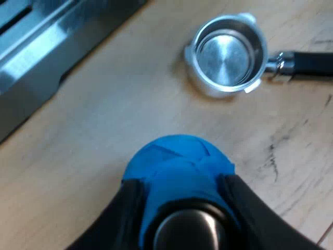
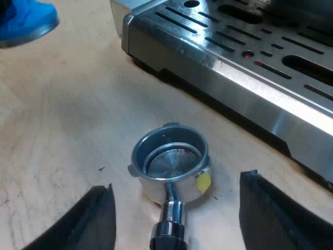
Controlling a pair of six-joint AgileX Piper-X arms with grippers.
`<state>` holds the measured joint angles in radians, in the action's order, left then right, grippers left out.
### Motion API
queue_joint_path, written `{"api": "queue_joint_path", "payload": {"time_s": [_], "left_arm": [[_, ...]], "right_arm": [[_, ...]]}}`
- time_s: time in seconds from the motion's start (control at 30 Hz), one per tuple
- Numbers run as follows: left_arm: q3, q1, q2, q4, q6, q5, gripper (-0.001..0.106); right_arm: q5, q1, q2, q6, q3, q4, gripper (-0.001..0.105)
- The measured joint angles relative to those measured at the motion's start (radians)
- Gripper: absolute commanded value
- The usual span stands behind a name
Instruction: Grind coffee beans and then tamp
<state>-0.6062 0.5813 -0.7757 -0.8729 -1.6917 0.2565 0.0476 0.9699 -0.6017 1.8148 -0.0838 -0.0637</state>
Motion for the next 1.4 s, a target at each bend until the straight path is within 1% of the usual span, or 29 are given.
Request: {"api": "queue_joint_path", "payload": {"time_s": [0.1, 0.2, 0.23, 0.27, 0.3, 0.43, 0.57, 0.6, 0.63, 0.73, 1.0, 1.03, 1.4], "left_arm": [[-0.035, 0.037, -0.025, 0.001, 0.016, 0.000, 0.000], [-0.090, 0.100, -0.094, 0.004, 0.016, -0.026, 0.000], [-0.104, 0.117, -0.120, 0.010, 0.016, -0.026, 0.000], [-0.107, 0.117, -0.125, 0.010, 0.016, -0.026, 0.000], [-0.126, 0.145, -0.159, 0.008, 0.016, -0.032, 0.000], [-0.153, 0.176, -0.199, 0.007, 0.016, -0.033, 0.000], [-0.162, 0.185, -0.206, 0.007, 0.016, -0.037, 0.000], [-0.175, 0.198, -0.217, 0.007, 0.016, -0.049, 0.000], [-0.220, 0.236, -0.262, 0.008, 0.028, -0.077, 0.000], [-0.276, 0.271, -0.330, 0.013, 0.031, -0.087, 0.000], [-0.321, 0.275, -0.399, 0.010, 0.058, -0.093, 0.000], [-0.324, 0.275, -0.406, 0.014, 0.070, -0.093, 0.000], [-0.324, 0.275, -0.459, 0.031, 0.097, -0.093, 0.000]], "right_arm": [[0.000, 0.000, 0.000, 0.000, 0.000, 0.000, 0.054], [0.000, 0.000, 0.000, -0.002, 0.000, 0.000, 0.054], [0.000, 0.000, 0.000, -0.002, 0.000, 0.000, 0.054], [0.000, 0.000, 0.000, -0.002, 0.000, 0.000, 0.054], [0.000, 0.000, 0.000, -0.004, 0.000, 0.000, 0.054], [0.000, 0.000, 0.001, -0.008, 0.000, 0.000, 0.054], [0.000, 0.000, 0.001, -0.011, 0.000, 0.000, 0.054], [0.000, 0.000, 0.001, -0.012, 0.000, 0.000, 0.054], [0.000, 0.000, 0.001, -0.012, 0.000, 0.000, 0.054], [0.000, 0.000, 0.001, -0.017, 0.000, 0.000, 0.054], [-0.002, 0.000, 0.001, -0.020, 0.000, 0.000, 0.054], [-0.002, 0.000, 0.001, -0.020, 0.000, 0.000, 0.054], [-0.002, 0.000, 0.001, -0.020, 0.000, 0.000, 0.054]]}}
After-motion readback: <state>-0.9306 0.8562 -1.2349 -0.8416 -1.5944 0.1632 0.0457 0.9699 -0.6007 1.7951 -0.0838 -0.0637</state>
